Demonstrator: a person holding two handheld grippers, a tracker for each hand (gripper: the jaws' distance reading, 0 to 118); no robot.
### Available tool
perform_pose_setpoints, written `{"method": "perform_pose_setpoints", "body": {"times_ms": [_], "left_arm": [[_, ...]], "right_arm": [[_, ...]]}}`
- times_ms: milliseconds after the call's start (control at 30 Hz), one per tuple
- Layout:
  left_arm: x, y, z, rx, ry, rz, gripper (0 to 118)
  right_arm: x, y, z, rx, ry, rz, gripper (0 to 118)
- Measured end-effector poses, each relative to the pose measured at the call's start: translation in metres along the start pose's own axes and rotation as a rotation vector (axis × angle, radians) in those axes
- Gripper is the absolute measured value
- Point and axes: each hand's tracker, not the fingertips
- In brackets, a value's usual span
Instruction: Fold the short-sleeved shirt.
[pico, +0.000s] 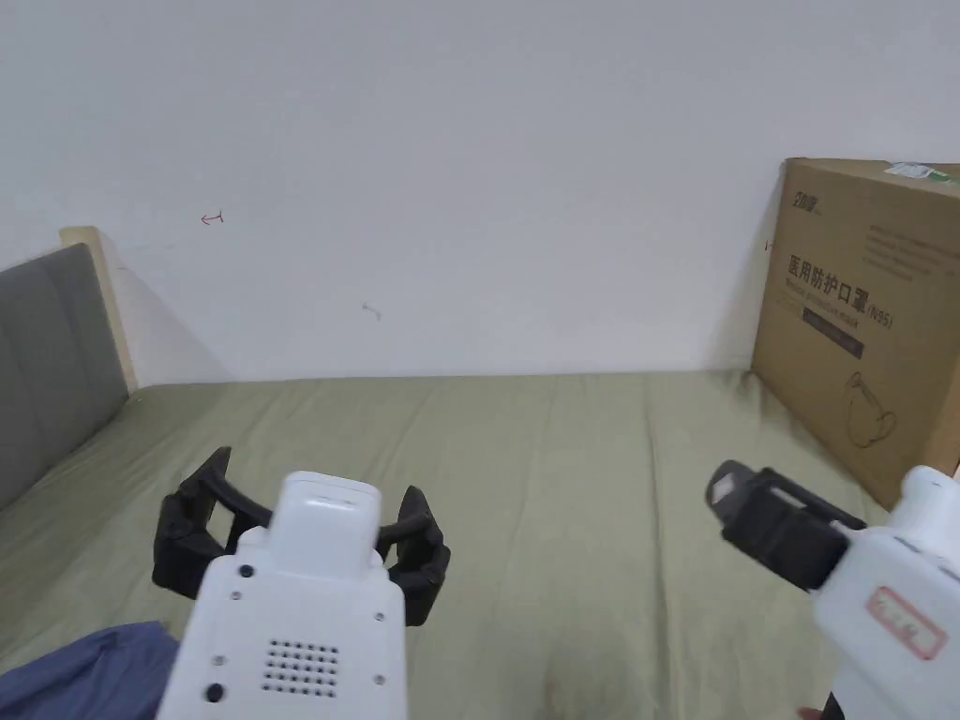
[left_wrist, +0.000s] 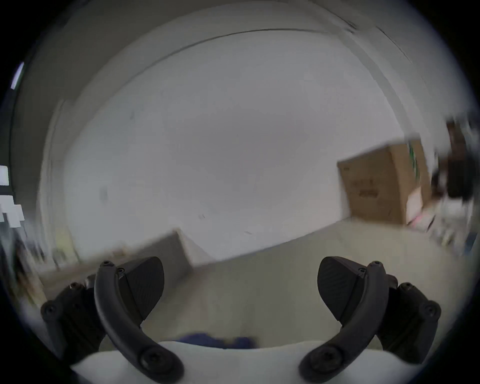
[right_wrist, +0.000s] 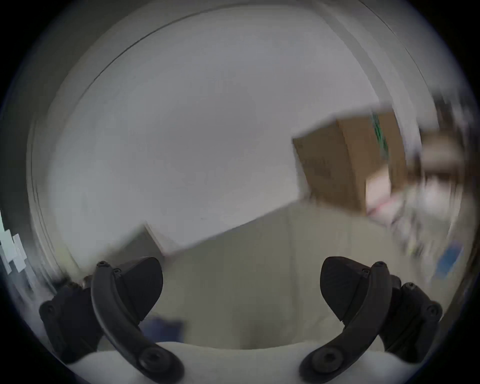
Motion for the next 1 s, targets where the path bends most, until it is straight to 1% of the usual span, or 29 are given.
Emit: {"method": "perform_pose_setpoints", "body": {"times_ms": [33, 67, 100, 133, 167, 200, 233, 267, 300, 333, 367, 400, 433, 467, 500, 533, 567, 600, 633, 667, 700, 733, 767, 800, 833, 867, 900, 933, 1000], "left_arm": [[0.012, -0.001, 0.000, 0.023, 0.033, -0.176, 117], [0.024, -0.005, 0.001, 0.059, 0.067, -0.347, 117], [0.038, -0.012, 0.002, 0.105, 0.119, -0.543, 117], [0.048, -0.022, 0.004, 0.159, 0.172, -0.718, 117], [0.054, -0.028, 0.005, 0.197, 0.179, -0.827, 117], [0.056, -0.033, 0.007, 0.225, 0.160, -0.848, 117], [0.055, -0.033, 0.010, 0.235, 0.136, -0.816, 117], [0.052, -0.027, 0.011, 0.208, 0.098, -0.708, 117], [0.047, -0.021, 0.010, 0.155, 0.058, -0.565, 117], [0.037, -0.011, 0.008, 0.100, 0.026, -0.425, 117], [0.026, -0.007, 0.004, 0.036, 0.003, -0.264, 117], [0.011, -0.001, -0.002, -0.016, -0.026, -0.112, 117], [-0.003, 0.001, -0.006, -0.066, -0.055, 0.055, 117], [-0.019, 0.003, -0.011, -0.089, -0.067, 0.188, 117], [-0.035, 0.002, -0.014, -0.098, -0.087, 0.341, 117], [-0.049, -0.001, -0.015, -0.103, -0.100, 0.483, 117], [-0.058, -0.004, -0.015, -0.106, -0.101, 0.576, 117], [-0.064, -0.008, -0.015, -0.106, -0.094, 0.655, 117], [-0.069, -0.010, -0.014, -0.099, -0.063, 0.675, 117], [-0.071, -0.013, -0.013, -0.099, -0.034, 0.682, 117], [-0.072, -0.014, -0.013, -0.101, -0.012, 0.664, 117], [-0.068, -0.014, -0.012, -0.099, -0.009, 0.645, 117], [-0.067, -0.016, -0.012, -0.099, -0.012, 0.632, 117], [-0.065, -0.017, -0.011, -0.099, -0.021, 0.603, 117], [-0.063, -0.018, -0.010, -0.097, -0.031, 0.575, 117], [-0.058, -0.017, -0.008, -0.094, -0.036, 0.548, 117], [-0.055, -0.017, -0.007, -0.087, -0.037, 0.524, 117], [-0.052, -0.017, -0.005, -0.080, -0.040, 0.505, 117], [-0.047, -0.016, -0.003, -0.070, -0.050, 0.480, 117]], "right_arm": [[0.024, -0.001, -0.003, -0.015, 0.035, -0.273, 118], [0.045, -0.006, -0.007, -0.036, 0.039, -0.517, 118], [0.067, -0.014, -0.010, -0.054, 0.038, -0.772, 118], [0.085, -0.029, -0.009, -0.079, 0.008, -1.002, 118], [0.100, -0.043, -0.008, -0.090, 0.011, -1.145, 118], [0.109, -0.060, -0.005, -0.094, 0.001, -1.261, 118], [0.118, -0.082, -0.001, -0.102, -0.038, -1.318, 118], [0.123, -0.092, 0.002, -0.115, -0.073, -1.356, 118], [0.125, -0.094, 0.003, -0.120, -0.097, -1.326, 118], [0.126, -0.092, 0.003, -0.109, -0.079, -1.286, 118], [0.118, -0.083, 0.002, -0.081, -0.068, -1.229, 118], [0.114, -0.071, 0.002, -0.055, -0.044, -1.166, 118], [0.107, -0.056, 0.001, -0.024, -0.012, -1.081, 118], [0.099, -0.042, 0.001, 0.006, 0.020, -0.996, 118], [0.088, -0.015, -0.001, 0.036, 0.050, -0.835, 118], [0.072, 0.005, 0.001, 0.067, 0.072, -0.654, 118], [0.054, 0.019, 0.004, 0.097, 0.077, -0.470, 118], [0.032, 0.030, 0.008, 0.136, 0.073, -0.261, 118], [0.007, 0.038, 0.013, 0.173, 0.057, -0.055, 118], [-0.010, 0.035, 0.015, 0.196, 0.030, 0.110, 118], [-0.026, 0.031, 0.016, 0.214, -0.018, 0.278, 118], [-0.039, 0.022, 0.014, 0.195, -0.106, 0.452, 118], [-0.051, 0.013, 0.011, 0.150, -0.238, 0.602, 118], [-0.058, 0.002, 0.004, 0.114, -0.341, 0.717, 118], [-0.054, -0.007, 0.003, 0.133, -0.286, 0.728, 118], [-0.050, -0.011, 0.006, 0.126, -0.209, 0.706, 118], [-0.044, -0.012, 0.007, 0.120, -0.169, 0.658, 118], [-0.042, -0.016, 0.008, 0.129, -0.161, 0.628, 118], [-0.040, -0.019, 0.006, 0.122, -0.172, 0.608, 118]]}}
